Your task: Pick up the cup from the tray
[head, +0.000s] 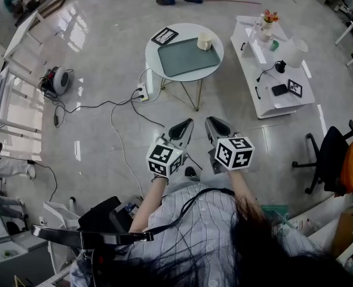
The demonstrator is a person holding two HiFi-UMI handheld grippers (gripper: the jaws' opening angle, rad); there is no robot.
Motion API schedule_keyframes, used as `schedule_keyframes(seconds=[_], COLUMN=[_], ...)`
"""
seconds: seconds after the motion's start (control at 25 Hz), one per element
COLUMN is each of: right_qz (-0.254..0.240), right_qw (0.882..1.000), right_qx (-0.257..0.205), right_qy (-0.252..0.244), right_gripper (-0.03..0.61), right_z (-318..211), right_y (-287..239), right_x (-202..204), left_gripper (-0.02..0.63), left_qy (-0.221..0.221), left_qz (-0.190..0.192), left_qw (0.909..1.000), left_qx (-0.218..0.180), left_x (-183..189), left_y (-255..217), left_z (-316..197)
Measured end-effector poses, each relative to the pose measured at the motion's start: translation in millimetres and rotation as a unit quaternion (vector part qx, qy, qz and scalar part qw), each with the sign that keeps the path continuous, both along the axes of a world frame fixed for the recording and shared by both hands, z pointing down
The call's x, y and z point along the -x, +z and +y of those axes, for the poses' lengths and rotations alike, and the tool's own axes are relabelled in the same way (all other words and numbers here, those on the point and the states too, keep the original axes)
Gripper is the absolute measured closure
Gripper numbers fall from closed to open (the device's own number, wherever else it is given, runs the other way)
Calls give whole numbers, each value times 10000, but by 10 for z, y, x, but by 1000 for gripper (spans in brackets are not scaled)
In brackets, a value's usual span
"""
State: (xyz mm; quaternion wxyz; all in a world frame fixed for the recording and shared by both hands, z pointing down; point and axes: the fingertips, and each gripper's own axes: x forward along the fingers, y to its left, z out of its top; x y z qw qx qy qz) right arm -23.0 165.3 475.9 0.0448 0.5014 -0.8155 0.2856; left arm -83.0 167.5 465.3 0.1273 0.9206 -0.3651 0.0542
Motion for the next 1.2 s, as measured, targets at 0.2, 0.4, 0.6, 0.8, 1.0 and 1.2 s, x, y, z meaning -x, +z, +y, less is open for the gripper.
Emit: schedule_keyframes(seconds=[0.2, 0.4, 0.6, 0.8, 1.0, 1.2], right_qz=[49, 53, 82, 140, 131, -8], right_qw=[9999, 9999, 9997, 9993, 9986, 9982], right_qx=[87, 124, 213, 247, 243, 207], right_qy=[60, 3, -58, -262, -447, -571], right_gripper=[529, 529, 529, 529, 529, 529], right_z=[-139, -424, -817, -1251, -1716, -2140], right_y=[111, 133, 197, 174, 97, 16], right_x=[-69, -152, -306, -428, -604, -817], left_gripper=[600, 600, 600, 600, 600, 600], left_qy=[9, -91, -240, -497, -705, -839], left_qz=[-5, 13, 17, 62, 70, -9], left_qw=[10000, 9999, 9997, 9987, 9974, 9964], left_qx=[79, 69, 89, 107, 157, 136], left_x=[-35, -84, -165, -245, -423, -652], left_y=[93, 82, 97, 58, 35, -3], left_z=[-161, -456, -823, -1276, -1682, -2037])
